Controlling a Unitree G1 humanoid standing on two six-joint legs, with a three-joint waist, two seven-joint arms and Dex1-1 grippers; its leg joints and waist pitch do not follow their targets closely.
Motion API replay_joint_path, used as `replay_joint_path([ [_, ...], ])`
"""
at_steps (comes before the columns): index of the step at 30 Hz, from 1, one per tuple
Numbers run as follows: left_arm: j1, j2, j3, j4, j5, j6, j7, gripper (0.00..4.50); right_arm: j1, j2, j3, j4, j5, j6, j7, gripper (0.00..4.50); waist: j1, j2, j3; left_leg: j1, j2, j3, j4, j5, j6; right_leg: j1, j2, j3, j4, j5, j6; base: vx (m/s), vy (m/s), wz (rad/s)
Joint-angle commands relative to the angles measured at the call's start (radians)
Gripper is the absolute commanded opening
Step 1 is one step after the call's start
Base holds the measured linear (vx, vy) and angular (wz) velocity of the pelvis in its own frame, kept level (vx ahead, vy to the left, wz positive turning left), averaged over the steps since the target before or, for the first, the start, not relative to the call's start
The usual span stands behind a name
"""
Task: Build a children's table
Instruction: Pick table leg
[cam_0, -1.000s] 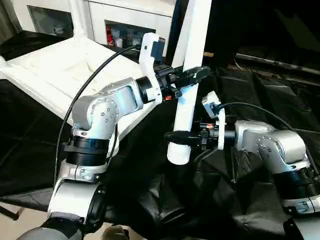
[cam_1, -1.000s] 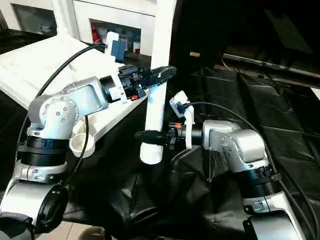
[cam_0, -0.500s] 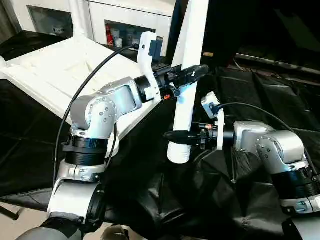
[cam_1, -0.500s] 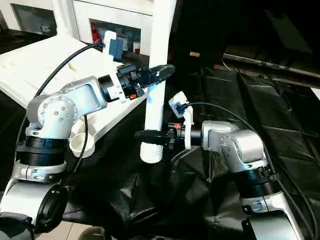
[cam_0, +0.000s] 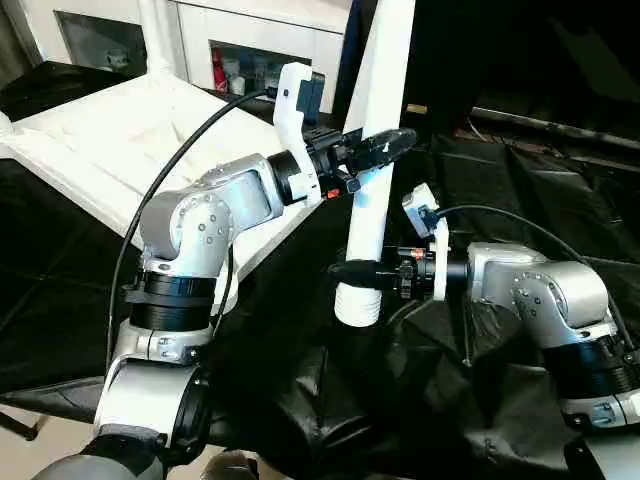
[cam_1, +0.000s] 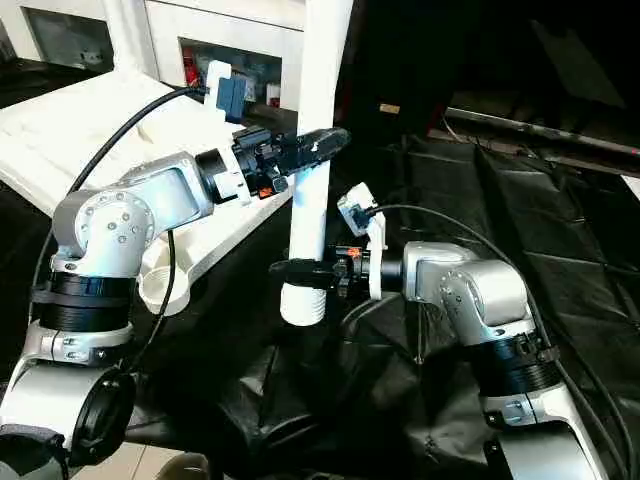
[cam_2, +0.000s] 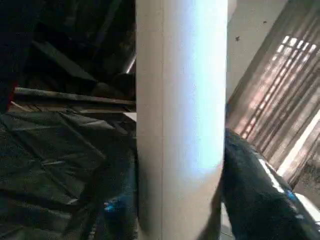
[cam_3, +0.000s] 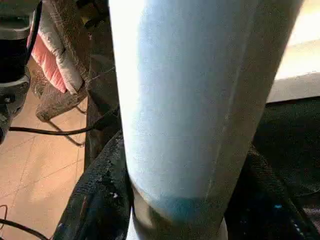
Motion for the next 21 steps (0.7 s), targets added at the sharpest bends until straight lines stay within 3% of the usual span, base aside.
replay_joint_path([
  [1,-0.021,-0.02,-0.001,-0.015,0.009,-0.044,0.018,2.64,0.011,0.007,-0.041,0.006,0.006,-0.009,-0.025,1.91,-0.001,0.004,-0.076,0.025,0.076,-0.038,-0.071,-0.058,-0.019,0.056,-0.104,0.072,-0.072,-0.103,-0.184,0.0,0.0,0.0],
  [5,-0.028,-0.05,0.057,0.006,0.004,-0.131,0.047,2.83,0.02,0.04,-0.075,0.01,0.014,-0.045,-0.059,1.91,-0.001,0.003,-0.077,0.025,0.076,-0.039,-0.071,-0.066,-0.019,0.057,-0.105,0.071,-0.074,-0.094,-0.186,0.0,0.0,0.0],
  [6,-0.032,-0.07,0.11,0.005,-0.025,-0.176,0.059,2.83,0.02,0.076,-0.117,0.021,0.025,-0.076,-0.1,1.91,-0.001,0.005,-0.077,0.024,0.077,-0.039,-0.071,-0.066,-0.021,0.055,-0.107,0.072,-0.072,-0.085,-0.194,0.0,0.0,0.0],
  [12,-0.028,-0.074,0.216,0.004,-0.1,-0.204,0.078,2.83,0.007,0.156,-0.213,0.066,0.024,-0.165,-0.242,1.91,-0.006,0.009,-0.078,0.029,0.077,-0.039,-0.074,-0.08,-0.043,0.05,-0.105,0.07,-0.07,-0.097,-0.197,0.0,0.0,0.0],
  [13,0.001,-0.028,0.193,-0.021,-0.081,-0.189,0.041,2.83,0.008,0.171,-0.228,0.087,-0.012,-0.216,-0.303,1.91,-0.006,0.014,-0.078,0.032,0.076,-0.039,-0.076,-0.075,-0.049,0.047,-0.102,0.069,-0.068,-0.087,-0.192,0.0,0.0,0.0],
  [15,0.057,0.073,0.116,-0.059,0.0,-0.18,-0.028,2.83,0.022,0.176,-0.225,0.107,-0.08,-0.29,-0.376,1.91,-0.01,0.014,-0.077,0.031,0.075,-0.04,-0.079,-0.07,-0.058,0.047,-0.1,0.069,-0.066,-0.097,-0.173,0.0,0.0,0.0],
  [16,0.095,0.149,0.05,-0.064,0.09,-0.21,-0.068,2.83,0.04,0.18,-0.22,0.109,-0.117,-0.347,-0.399,1.91,-0.015,0.015,-0.077,0.032,0.074,-0.037,-0.08,-0.065,-0.062,0.047,-0.097,0.07,-0.066,-0.098,-0.16,0.0,0.0,0.0],
  [17,0.096,0.152,0.047,-0.063,0.094,-0.212,-0.07,2.83,0.041,0.18,-0.22,0.109,-0.118,-0.35,-0.4,1.91,-0.015,0.016,-0.076,0.032,0.074,-0.039,-0.082,-0.066,-0.061,0.046,-0.097,0.071,-0.068,-0.103,-0.15,0.0,0.0,0.0],
  [18,0.121,0.213,0.0,-0.022,0.201,-0.281,-0.064,2.83,0.066,0.176,-0.207,0.105,-0.155,-0.395,-0.416,1.91,-0.017,0.021,-0.076,0.034,0.073,-0.038,-0.082,-0.077,-0.064,0.044,-0.094,0.072,-0.07,-0.114,-0.131,0.0,0.0,0.0],
  [19,0.132,0.236,-0.015,0.002,0.254,-0.322,-0.047,2.83,0.079,0.176,-0.203,0.102,-0.173,-0.408,-0.431,1.91,-0.019,0.023,-0.074,0.034,0.072,-0.038,-0.084,-0.092,-0.068,0.044,-0.092,0.073,-0.073,-0.125,-0.112,0.0,0.0,0.0],
  [20,0.147,0.245,-0.02,0.014,0.298,-0.385,-0.03,2.83,0.092,0.172,-0.193,0.099,-0.2,-0.426,-0.452,1.91,-0.02,0.023,-0.076,0.036,0.075,-0.04,-0.086,-0.101,-0.074,0.047,-0.094,0.073,-0.071,-0.12,-0.113,0.0,0.0,0.0],
  [21,0.164,0.253,-0.024,0.024,0.343,-0.452,-0.013,2.83,0.106,0.171,-0.183,0.095,-0.229,-0.446,-0.475,1.91,-0.018,0.033,-0.076,0.035,0.076,-0.043,-0.087,-0.105,-0.079,0.047,-0.097,0.072,-0.07,-0.114,-0.119,0.0,0.0,0.0],
])
